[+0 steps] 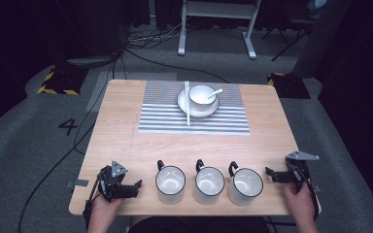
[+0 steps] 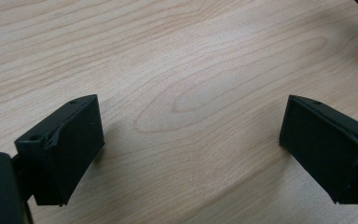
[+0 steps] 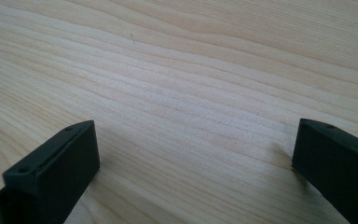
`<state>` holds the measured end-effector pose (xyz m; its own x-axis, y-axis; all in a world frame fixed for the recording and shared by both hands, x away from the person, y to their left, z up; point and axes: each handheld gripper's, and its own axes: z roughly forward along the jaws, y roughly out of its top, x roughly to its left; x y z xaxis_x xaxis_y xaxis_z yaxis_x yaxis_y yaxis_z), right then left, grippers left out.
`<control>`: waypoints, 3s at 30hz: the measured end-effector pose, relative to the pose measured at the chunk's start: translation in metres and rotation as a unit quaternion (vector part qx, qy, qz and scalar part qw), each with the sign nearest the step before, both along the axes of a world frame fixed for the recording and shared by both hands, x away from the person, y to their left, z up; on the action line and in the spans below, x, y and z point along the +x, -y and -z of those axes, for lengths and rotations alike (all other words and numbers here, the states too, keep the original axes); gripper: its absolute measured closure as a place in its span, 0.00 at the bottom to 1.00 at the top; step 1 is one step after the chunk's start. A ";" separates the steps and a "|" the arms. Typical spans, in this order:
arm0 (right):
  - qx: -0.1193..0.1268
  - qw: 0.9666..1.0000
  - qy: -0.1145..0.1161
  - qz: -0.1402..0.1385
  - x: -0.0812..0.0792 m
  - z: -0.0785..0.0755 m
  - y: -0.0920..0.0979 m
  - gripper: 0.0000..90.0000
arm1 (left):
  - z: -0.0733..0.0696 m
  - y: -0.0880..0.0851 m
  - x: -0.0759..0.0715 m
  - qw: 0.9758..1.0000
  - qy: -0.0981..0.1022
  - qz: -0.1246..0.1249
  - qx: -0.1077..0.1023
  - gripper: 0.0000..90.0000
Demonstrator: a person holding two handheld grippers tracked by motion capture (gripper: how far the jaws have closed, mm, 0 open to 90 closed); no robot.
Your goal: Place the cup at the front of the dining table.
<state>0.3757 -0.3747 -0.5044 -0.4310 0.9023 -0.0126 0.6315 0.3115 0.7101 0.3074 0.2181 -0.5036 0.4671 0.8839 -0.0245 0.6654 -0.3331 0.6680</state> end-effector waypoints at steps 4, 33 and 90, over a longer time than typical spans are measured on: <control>0.000 1.000 0.001 0.001 0.000 0.000 0.000 0.00 | 0.000 0.000 0.000 1.000 0.000 0.000 0.000 0.07; 0.000 1.000 0.002 0.003 0.000 0.000 0.000 0.00 | -0.048 0.000 -0.035 0.995 0.094 0.013 -0.032 0.13; 0.000 1.000 0.000 0.003 0.000 0.000 0.000 0.00 | -0.028 0.097 -0.043 0.984 0.062 0.126 -0.109 0.00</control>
